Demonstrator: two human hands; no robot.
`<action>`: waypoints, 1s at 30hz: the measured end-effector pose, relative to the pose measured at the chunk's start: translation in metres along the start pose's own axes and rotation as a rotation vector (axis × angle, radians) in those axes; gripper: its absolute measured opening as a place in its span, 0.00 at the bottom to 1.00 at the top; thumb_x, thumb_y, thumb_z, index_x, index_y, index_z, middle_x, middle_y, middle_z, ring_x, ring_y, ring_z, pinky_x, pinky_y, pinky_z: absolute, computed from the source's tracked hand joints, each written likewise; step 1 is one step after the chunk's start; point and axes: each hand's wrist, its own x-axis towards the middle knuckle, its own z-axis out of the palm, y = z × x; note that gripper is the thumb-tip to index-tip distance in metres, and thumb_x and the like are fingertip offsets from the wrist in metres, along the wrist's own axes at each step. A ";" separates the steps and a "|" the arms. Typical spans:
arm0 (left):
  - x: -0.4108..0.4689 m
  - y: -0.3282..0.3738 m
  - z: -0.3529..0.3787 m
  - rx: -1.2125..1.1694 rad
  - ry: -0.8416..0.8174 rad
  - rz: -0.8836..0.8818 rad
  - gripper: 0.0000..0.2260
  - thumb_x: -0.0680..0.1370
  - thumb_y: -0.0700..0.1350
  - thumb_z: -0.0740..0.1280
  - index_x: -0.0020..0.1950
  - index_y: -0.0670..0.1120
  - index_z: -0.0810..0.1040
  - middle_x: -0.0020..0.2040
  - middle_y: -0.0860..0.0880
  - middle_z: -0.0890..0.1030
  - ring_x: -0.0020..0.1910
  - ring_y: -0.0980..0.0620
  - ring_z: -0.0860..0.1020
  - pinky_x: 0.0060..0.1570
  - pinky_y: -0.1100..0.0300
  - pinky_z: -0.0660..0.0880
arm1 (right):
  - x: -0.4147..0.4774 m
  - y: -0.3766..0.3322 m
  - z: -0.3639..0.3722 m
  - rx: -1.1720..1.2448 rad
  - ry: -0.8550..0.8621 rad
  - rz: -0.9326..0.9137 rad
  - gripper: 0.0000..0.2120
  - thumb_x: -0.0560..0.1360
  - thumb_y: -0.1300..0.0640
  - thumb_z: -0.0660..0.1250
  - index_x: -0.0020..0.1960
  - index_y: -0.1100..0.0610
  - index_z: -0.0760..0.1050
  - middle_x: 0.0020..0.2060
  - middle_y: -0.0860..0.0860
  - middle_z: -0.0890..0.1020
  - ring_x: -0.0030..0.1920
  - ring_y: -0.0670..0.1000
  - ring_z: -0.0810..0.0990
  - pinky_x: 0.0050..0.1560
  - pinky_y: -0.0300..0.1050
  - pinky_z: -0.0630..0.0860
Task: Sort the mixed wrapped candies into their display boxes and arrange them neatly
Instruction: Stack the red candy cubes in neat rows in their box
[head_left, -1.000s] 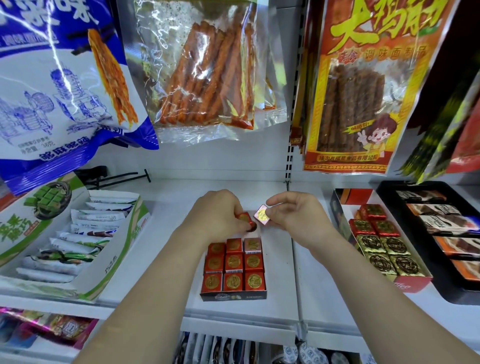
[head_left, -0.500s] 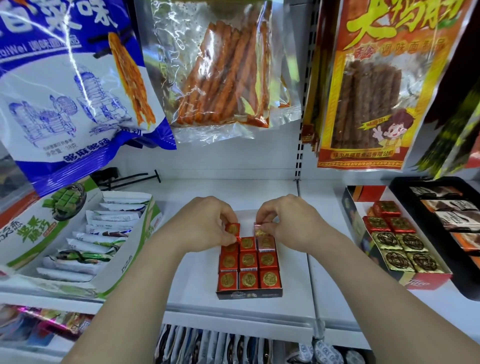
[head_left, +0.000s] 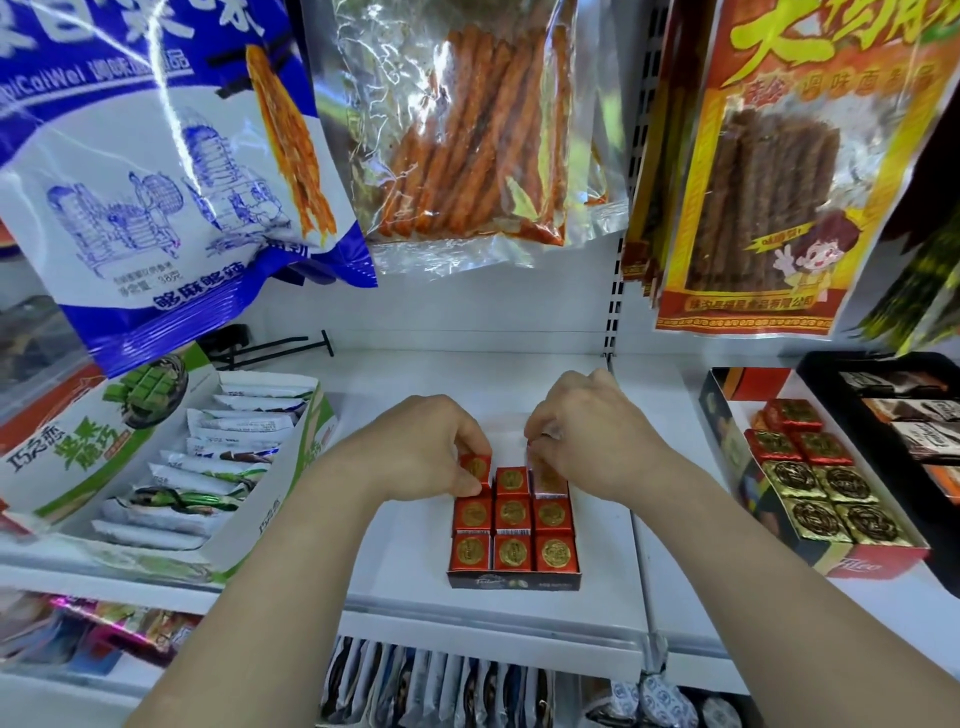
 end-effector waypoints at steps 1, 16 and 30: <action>0.001 0.000 0.000 0.006 -0.004 0.000 0.13 0.73 0.47 0.74 0.57 0.53 0.82 0.39 0.63 0.74 0.36 0.63 0.72 0.33 0.70 0.65 | 0.000 -0.001 -0.002 0.058 0.002 -0.014 0.09 0.77 0.54 0.64 0.51 0.47 0.83 0.52 0.47 0.77 0.55 0.52 0.68 0.53 0.45 0.73; -0.001 -0.002 0.003 -0.022 -0.068 0.050 0.12 0.77 0.47 0.69 0.61 0.53 0.80 0.40 0.64 0.74 0.39 0.66 0.73 0.37 0.74 0.65 | -0.013 -0.013 0.000 0.213 -0.205 -0.047 0.09 0.76 0.51 0.67 0.55 0.49 0.82 0.49 0.44 0.82 0.52 0.46 0.77 0.53 0.44 0.76; -0.038 -0.001 0.000 0.073 -0.217 -0.062 0.49 0.66 0.63 0.75 0.77 0.61 0.48 0.71 0.52 0.63 0.66 0.52 0.69 0.61 0.61 0.67 | -0.028 0.022 -0.018 0.407 -0.217 0.179 0.09 0.76 0.47 0.67 0.56 0.42 0.77 0.41 0.44 0.77 0.38 0.42 0.76 0.37 0.34 0.72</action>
